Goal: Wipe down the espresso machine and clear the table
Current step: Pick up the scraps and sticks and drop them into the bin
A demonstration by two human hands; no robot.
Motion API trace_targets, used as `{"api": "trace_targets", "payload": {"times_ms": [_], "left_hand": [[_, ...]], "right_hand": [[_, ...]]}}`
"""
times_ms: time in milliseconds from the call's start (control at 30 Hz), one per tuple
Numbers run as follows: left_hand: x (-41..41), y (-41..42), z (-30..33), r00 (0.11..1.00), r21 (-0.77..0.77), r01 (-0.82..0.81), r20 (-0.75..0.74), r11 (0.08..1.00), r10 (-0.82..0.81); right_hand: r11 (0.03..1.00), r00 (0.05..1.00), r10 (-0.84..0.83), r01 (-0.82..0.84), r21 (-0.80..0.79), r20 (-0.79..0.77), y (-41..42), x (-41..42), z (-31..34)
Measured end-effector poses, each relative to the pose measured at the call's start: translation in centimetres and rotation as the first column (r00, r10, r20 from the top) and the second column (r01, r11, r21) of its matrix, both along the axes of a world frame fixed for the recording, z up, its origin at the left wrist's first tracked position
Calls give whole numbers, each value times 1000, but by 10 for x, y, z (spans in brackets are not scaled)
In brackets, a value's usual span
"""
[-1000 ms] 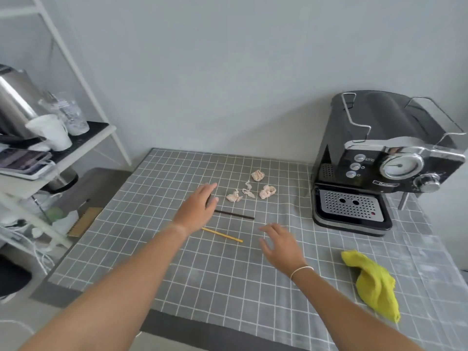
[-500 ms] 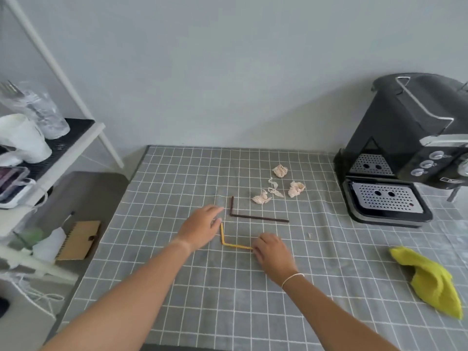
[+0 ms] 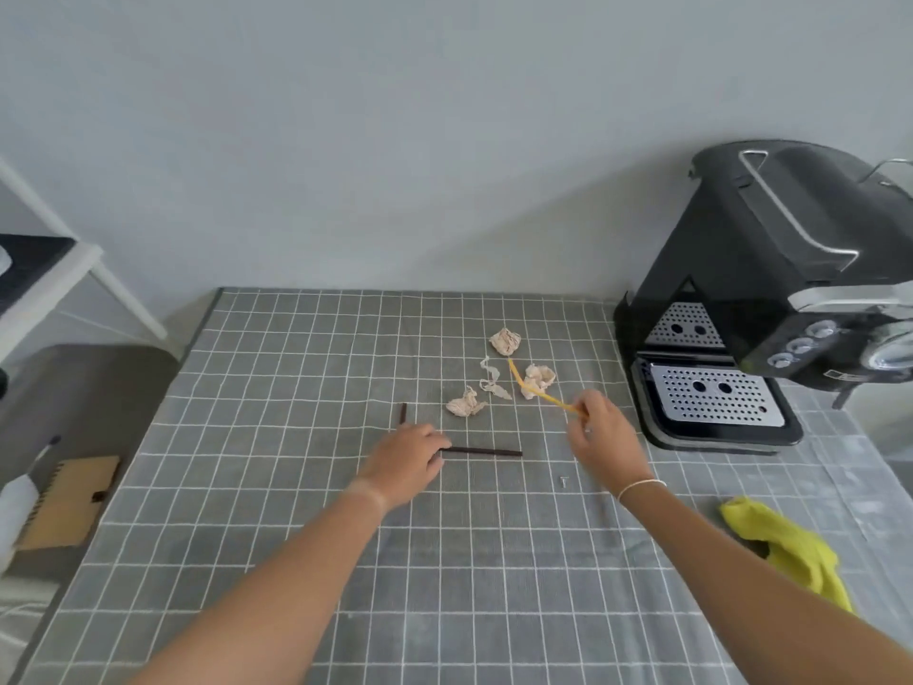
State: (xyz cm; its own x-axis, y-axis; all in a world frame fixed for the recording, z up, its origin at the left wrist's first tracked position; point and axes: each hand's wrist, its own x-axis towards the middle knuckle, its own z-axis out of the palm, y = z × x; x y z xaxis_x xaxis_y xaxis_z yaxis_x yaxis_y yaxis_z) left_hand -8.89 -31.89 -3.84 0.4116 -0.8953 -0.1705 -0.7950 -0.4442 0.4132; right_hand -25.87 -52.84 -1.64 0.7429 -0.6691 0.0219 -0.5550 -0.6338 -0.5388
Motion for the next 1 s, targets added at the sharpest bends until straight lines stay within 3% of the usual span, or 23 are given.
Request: {"api": "trace_targets", "payload": {"times_ms": [133,333,567,733,1000], "left_hand": [[-1,-6,-6,997,14,17,72,1000,-18],[-2,-9,-8,991,96,62,112,993,-72],[3,-15,-9,999,100,-18,-34,995,22],[8,-17,-11,999,100,9,45,995,-13],[11,-21,-10,997,147,51,52,988,-59]], "right_hand": [[997,997,70,-71,13,35,-18,41,-8],[978,967,210,-210,18,-145,-36,78,-30],[983,965,182,-185,3,-191,-50,87,-43],[985,968,169,-170,12,-188,-53,89,-46],[986,969,164,-163,20,-185,-60,87,-42]]}}
